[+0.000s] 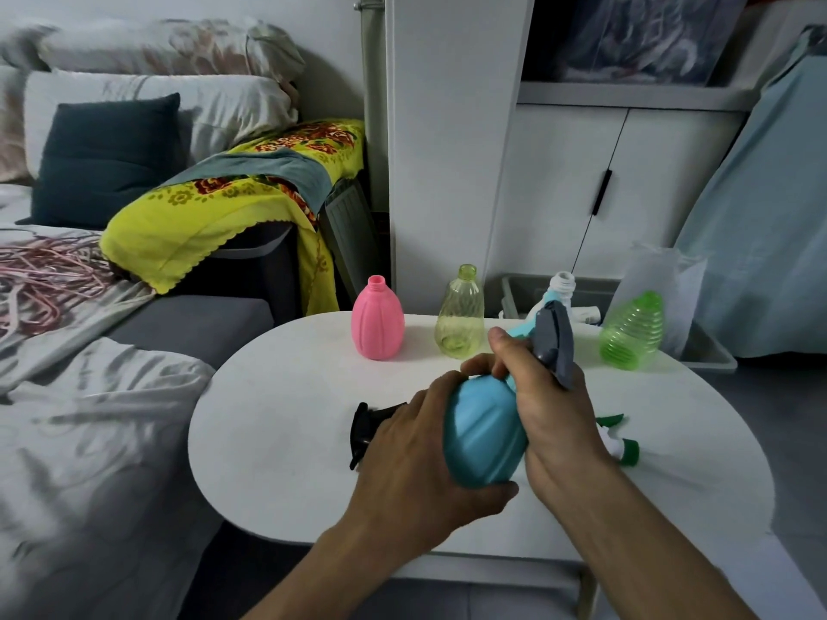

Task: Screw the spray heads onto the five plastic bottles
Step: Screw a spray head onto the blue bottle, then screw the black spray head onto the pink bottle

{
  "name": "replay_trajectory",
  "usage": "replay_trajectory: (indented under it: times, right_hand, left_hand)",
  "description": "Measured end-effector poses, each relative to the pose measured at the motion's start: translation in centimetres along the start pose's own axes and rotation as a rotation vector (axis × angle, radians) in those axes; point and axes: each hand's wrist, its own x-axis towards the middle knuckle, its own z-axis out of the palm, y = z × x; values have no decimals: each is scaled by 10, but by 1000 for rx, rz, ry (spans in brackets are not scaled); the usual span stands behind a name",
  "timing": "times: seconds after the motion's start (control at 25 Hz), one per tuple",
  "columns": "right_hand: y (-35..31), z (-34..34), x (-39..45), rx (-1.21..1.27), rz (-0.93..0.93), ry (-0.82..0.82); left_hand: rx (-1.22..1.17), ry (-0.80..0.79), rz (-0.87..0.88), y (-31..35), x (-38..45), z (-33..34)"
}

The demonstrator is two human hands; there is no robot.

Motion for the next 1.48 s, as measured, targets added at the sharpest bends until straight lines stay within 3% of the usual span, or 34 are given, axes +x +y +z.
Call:
replay_trajectory:
  times: [0.12,0.36,0.44,0.6,0.76,1.24,1.48]
  right_hand:
    - [7,-1,1,-154,81,-143]
    - [21,-4,-9,-425,101,-499]
    - [19,-9,-8,-612,7,-588]
    - [16,-10,-7,-1353,-428,-768]
    - [20,-8,0,-1377,-410,-930]
    - [31,-8,2,-1423,-370,-967]
    - [43,26,8,-1313,-550,-582]
  left_hand:
    - [9,15,-32,-12,13,-13]
    - [-202,350,-249,-96,74,-80]
    - [-192,339,-306,-134,89,-90]
    - [-190,384,-446,-203,110,-85]
    - [-300,418,-522,-252,121,-76]
    - [-424,313,-566,-267,123,-85]
    - [-330,436,-858,-249,82,-97]
